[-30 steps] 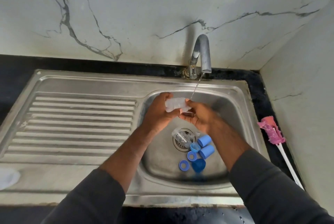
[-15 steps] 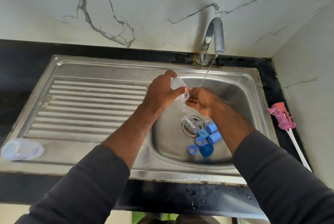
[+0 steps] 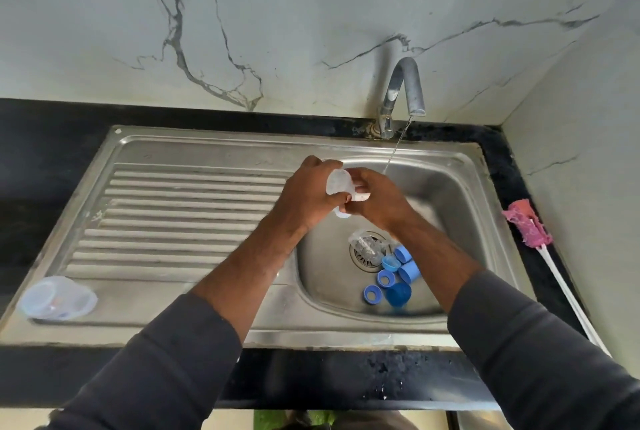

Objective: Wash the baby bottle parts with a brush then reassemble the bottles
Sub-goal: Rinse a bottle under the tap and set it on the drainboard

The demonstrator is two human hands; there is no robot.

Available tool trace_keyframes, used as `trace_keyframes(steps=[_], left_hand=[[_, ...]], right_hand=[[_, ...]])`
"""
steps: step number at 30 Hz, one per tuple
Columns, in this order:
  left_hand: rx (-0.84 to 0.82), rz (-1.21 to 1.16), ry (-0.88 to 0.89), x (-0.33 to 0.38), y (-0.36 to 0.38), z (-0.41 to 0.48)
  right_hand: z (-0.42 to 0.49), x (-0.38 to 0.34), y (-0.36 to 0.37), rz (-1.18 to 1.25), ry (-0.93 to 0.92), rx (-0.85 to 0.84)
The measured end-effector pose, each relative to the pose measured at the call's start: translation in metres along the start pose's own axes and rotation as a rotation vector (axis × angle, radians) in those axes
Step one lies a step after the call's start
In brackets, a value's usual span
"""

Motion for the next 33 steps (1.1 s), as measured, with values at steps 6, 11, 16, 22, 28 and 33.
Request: trace_keyframes(steps=[6, 11, 16, 22, 28, 33], left_hand=[[0.036, -0.169, -0.026, -0.017, -0.014, -0.03], [0.355, -0.366, -0.151, -0.05, -0.038, -0.096], [0.451, -0.316, -0.399, -0.094, -0.057, -0.17], [0.621, -0.258, -0.593, -0.126, -0.095, -0.242], [0.708, -0.151, -0.755, -0.157, -0.105, -0.289], [0.681, -0.103, -0.771, -0.162, -0.105, -0.296]], right_hand=[[-0.022, -0.019, 0.015, -0.132, -0.125, 0.096], [-0.034, -0.038, 0.057, -0.019, -0.167, 0.047], [-0.049, -0.077, 0.134, 0.069, -0.275, -0.137], [-0.064, -0.12, 0.225, 0.093, -0.34, -0.37], [-0.077, -0.144, 0.286, -0.022, -0.465, -0.508], [-0.079, -0.141, 0.301, -0.066, -0.471, -0.525]])
Point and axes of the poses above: each hand's wrist, its own z-axis towards the middle knuckle, its own y-axis out of the palm, x = y × z, the point moved 2 cm from there along z, towards the middle knuckle, and after that the axes turned 2 degrees about z, right-handed, at the moved point
